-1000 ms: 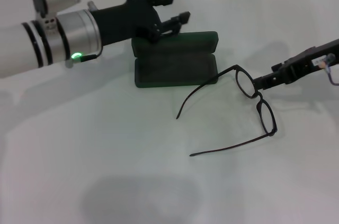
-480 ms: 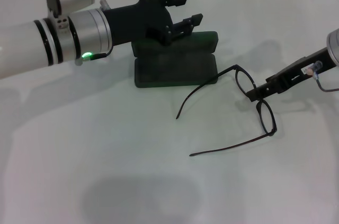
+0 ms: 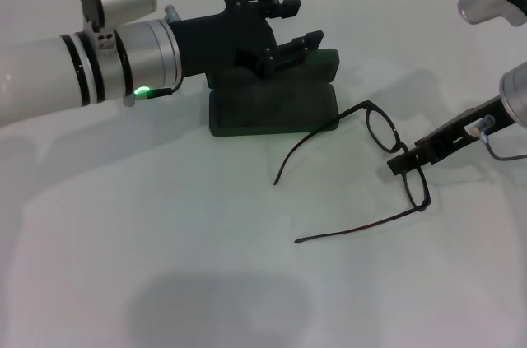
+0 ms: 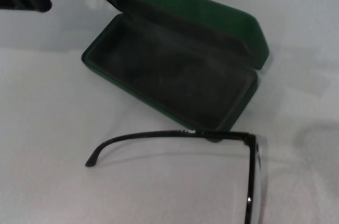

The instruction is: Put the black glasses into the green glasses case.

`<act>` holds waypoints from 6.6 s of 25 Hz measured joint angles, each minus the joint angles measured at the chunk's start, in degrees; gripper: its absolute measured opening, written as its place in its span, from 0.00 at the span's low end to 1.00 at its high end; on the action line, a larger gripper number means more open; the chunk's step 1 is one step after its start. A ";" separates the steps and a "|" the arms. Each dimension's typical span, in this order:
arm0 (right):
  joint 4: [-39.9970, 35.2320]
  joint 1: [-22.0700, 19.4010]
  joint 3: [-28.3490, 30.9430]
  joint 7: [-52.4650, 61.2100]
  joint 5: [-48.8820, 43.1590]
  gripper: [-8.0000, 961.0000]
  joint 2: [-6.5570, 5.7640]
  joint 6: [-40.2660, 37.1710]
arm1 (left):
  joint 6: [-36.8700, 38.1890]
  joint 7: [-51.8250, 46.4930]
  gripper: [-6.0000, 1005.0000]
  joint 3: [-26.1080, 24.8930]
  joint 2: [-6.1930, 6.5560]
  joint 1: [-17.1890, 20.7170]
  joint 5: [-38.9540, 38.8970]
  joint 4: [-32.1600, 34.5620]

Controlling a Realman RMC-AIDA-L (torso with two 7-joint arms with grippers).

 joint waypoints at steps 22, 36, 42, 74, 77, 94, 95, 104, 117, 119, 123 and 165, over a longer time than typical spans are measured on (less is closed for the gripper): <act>2.33 0.13 -1.28 -0.13 0.48 0.50 0.06 4.00 | 0.17 0.38 0.54 0.06 0.09 -0.24 0.00 0.05; 1.61 -0.75 -1.26 -0.35 0.00 0.25 -0.57 2.84 | 0.45 -0.14 0.53 4.72 0.08 0.51 -3.09 0.60; -4.16 -4.91 -0.81 -0.66 -1.43 0.16 -0.79 2.80 | 0.48 -0.18 0.53 7.10 0.06 1.48 -7.75 1.47; 12.29 -10.63 21.52 -60.38 39.77 0.12 -2.38 -3.49 | 25.95 -18.27 0.53 4.18 3.44 -5.62 -8.23 -1.68; 11.99 -10.30 21.44 -60.52 39.77 0.12 -2.13 -4.90 | 25.94 -19.90 0.53 4.15 2.32 -7.38 -3.79 -2.13; 12.13 -9.02 18.33 -60.32 36.68 0.12 -1.76 -10.59 | 25.71 -19.66 0.53 3.94 1.35 -7.95 -2.01 -2.10; 12.10 -9.00 18.37 -60.32 36.28 0.12 -1.73 -10.51 | 25.71 -19.67 0.53 3.93 1.41 -7.95 -2.01 -2.10; 12.11 -10.43 32.05 -60.71 38.77 0.12 -1.60 -12.67 | 25.00 -19.64 0.53 2.14 3.73 -5.73 -1.58 -2.36; 15.61 -8.30 31.33 -66.46 54.68 0.12 -0.06 -12.04 | 22.12 -18.70 0.53 6.53 0.19 -10.82 5.81 -4.78; 18.23 -6.78 29.93 -67.87 54.69 0.12 -0.24 -9.16 | 22.32 -18.21 0.53 6.84 0.24 -10.91 4.14 -4.74; 23.43 -4.56 28.23 -71.02 54.47 0.12 -0.12 -4.83 | 22.70 -16.76 0.53 6.75 0.52 -10.95 -1.04 -4.62; 22.56 -9.76 34.21 -71.97 55.54 0.12 -0.53 -9.82 | 18.49 -13.36 0.54 -7.57 1.71 -4.85 4.63 -5.34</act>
